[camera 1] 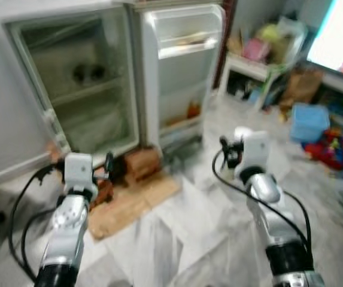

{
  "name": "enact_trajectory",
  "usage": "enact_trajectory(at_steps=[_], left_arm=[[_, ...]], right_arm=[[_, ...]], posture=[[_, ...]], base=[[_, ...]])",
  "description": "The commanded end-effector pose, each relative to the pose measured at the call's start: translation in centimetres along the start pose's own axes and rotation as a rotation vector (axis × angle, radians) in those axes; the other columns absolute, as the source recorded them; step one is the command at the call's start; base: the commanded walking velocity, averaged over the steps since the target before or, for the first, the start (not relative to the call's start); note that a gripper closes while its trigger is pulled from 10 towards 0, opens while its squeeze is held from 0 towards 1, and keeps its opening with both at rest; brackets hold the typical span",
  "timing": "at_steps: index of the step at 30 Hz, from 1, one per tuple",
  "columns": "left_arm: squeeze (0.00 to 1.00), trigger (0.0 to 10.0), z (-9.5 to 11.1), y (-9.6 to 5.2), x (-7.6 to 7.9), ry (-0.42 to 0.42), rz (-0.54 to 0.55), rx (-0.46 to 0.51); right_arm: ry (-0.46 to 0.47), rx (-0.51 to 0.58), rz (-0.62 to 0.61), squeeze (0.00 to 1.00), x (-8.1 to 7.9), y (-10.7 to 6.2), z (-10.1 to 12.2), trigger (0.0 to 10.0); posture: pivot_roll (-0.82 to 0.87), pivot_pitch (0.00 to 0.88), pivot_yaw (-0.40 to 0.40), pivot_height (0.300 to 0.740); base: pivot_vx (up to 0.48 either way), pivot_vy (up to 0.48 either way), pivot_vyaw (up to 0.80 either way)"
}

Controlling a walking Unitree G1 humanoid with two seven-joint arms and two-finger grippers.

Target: Restocking fridge

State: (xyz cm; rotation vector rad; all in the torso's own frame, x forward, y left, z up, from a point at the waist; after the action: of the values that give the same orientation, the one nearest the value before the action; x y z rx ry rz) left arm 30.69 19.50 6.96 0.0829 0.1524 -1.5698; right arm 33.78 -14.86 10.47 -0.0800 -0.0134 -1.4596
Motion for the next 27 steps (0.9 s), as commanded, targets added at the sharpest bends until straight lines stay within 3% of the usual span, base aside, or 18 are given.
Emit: enact_trajectory(at_steps=[1,7,18,27], left_arm=[[0.00,10.0,1.07,0.61,0.22,0.006,0.001,0.030],[0.00,10.0,0.94,0.44,0.31,0.018,0.012,0.022],[0.00,10.0,0.68,0.57,0.64,0.019,0.008,0.002],[0.00,10.0,0.72,0.26,0.66,-0.005,0.007,0.000]], right_arm=[[-0.008,0.062,-0.002,0.00,0.44,0.38,1.64,10.0],[-0.030,0.074,0.020,0.00,0.12,0.47,1.92,10.0],[-0.033,0.092,0.015,0.00,0.40,0.33,2.16,10.0],[-0.038,0.067,0.018,0.00,0.21,0.19,1.40,10.0]], posture=[[0.04,0.000,-0.063,0.716],[0.04,0.000,-0.069,0.716],[0.03,0.000,-0.068,0.716],[0.04,0.000,-0.066,0.716]], base=[[0.480,0.000,0.78],[0.457,0.000,0.76],[0.378,-0.223,0.00],[0.000,-0.414,0.00]])
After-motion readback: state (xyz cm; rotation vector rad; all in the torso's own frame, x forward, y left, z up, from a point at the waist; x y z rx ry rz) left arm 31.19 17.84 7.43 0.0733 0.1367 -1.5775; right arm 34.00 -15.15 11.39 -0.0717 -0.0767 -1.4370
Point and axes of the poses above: a point about 5 cm out from each wrist's last joint towards the gripper, its own y axis pointing out of the wrist towards the gripper, its own z axis along the axis of the wrist's last joint, x = y × z, the point moved 3 cm from there along y, pointing out of the wrist towards the gripper
